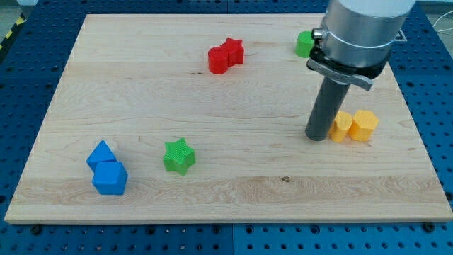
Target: Move your arm towards green star
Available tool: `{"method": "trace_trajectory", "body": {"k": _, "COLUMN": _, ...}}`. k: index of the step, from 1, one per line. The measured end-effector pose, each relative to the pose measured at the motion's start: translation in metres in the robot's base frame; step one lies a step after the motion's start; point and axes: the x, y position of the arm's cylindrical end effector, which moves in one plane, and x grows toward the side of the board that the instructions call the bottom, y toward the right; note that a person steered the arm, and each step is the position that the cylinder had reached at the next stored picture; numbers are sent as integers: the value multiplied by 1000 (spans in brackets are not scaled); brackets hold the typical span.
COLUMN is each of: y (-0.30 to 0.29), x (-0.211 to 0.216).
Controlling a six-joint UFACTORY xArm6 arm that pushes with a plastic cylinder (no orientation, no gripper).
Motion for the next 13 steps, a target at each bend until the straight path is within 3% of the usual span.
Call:
{"method": "trace_trajectory", "body": {"k": 1, "y": -31, "x": 0}}
{"method": "trace_trajectory", "body": {"k": 10, "y": -113, "x": 74}}
{"method": "trace_trajectory", "body": {"k": 13, "y": -143, "x": 81}}
